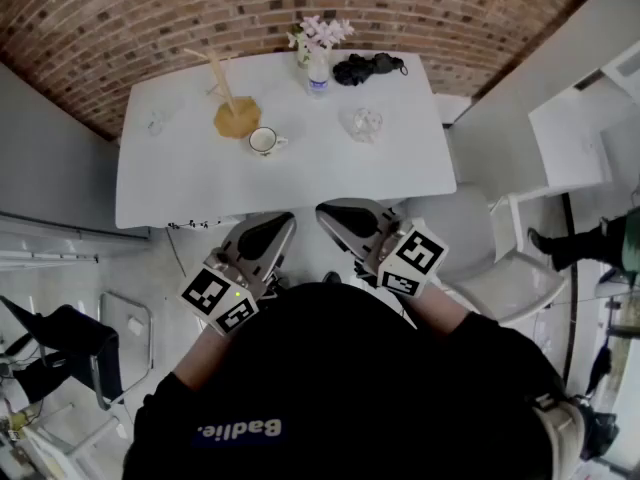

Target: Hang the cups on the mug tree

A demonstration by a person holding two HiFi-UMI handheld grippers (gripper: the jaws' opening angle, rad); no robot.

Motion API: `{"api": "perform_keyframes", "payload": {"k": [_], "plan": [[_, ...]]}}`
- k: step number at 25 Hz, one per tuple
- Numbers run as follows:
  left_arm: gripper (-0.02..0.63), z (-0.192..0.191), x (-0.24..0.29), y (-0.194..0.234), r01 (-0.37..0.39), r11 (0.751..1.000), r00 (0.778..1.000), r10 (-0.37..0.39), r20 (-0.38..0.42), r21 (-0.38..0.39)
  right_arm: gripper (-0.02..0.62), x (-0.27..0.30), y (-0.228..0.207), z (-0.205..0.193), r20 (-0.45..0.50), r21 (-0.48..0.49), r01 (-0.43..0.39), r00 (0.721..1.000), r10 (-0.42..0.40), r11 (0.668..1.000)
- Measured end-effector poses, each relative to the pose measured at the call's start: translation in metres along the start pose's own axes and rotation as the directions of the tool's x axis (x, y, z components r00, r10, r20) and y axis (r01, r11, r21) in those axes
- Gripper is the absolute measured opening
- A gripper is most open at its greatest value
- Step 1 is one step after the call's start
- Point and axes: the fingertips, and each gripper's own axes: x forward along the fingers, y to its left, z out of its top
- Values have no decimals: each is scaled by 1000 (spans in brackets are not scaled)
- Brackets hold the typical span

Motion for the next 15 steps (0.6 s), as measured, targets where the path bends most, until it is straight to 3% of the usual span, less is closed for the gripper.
{"api": "perform_keyframes", "payload": {"k": [15], "plan": [[2, 11, -10, 33, 1, 1000, 1000, -1, -11, 12, 28, 31, -5, 2, 6, 19, 23, 1000, -23, 1000]]}}
